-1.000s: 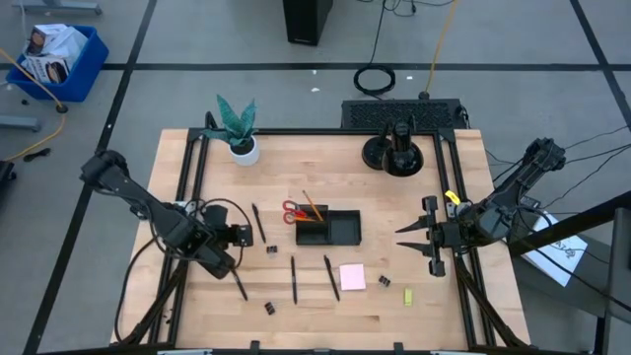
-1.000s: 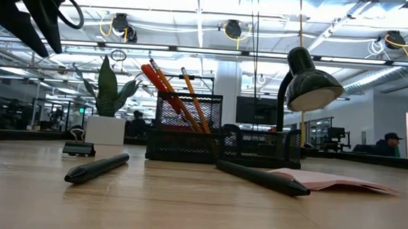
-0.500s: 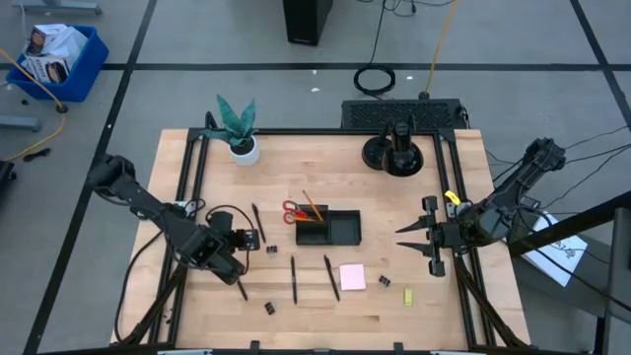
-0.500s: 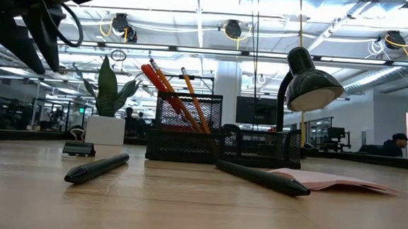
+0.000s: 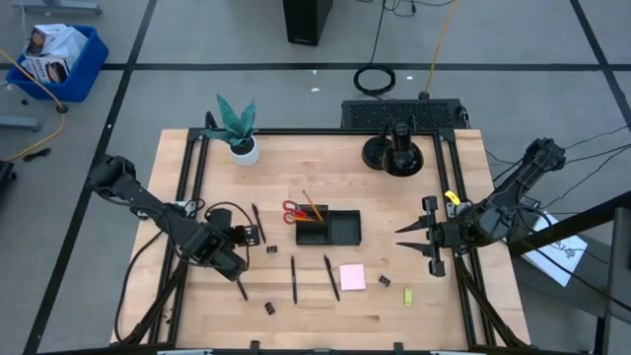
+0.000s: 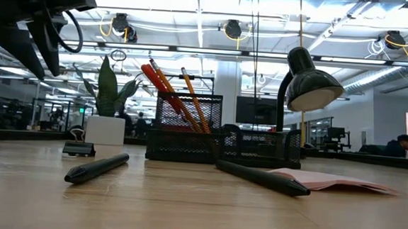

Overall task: Pick and place office supplies into organizer
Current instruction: Put the top left black pen into the desk organizer

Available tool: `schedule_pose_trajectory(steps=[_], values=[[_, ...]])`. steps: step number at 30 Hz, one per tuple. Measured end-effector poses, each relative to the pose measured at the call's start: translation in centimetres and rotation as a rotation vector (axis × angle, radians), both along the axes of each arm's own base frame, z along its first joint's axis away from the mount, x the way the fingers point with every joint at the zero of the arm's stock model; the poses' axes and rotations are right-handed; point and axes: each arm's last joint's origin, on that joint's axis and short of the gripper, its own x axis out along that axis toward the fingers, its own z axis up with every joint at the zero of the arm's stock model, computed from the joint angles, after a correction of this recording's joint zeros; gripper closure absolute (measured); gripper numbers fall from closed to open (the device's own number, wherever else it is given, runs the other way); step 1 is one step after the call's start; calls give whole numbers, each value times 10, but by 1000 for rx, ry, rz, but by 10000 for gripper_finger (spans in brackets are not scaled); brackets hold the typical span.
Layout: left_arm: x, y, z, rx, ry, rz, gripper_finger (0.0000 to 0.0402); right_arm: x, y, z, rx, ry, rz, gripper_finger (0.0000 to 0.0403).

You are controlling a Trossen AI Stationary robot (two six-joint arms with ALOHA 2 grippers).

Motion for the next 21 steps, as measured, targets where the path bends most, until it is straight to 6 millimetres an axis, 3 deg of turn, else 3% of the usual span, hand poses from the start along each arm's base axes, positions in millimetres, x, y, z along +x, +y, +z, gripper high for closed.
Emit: schedule_pose_trajectory(steps=[12,21], values=[[4,3,0,-2,-30,25,314,0,0,0,2,0,0,291],[24,14,-15,4,48,21,313,0,0,0,3,0,0,291]])
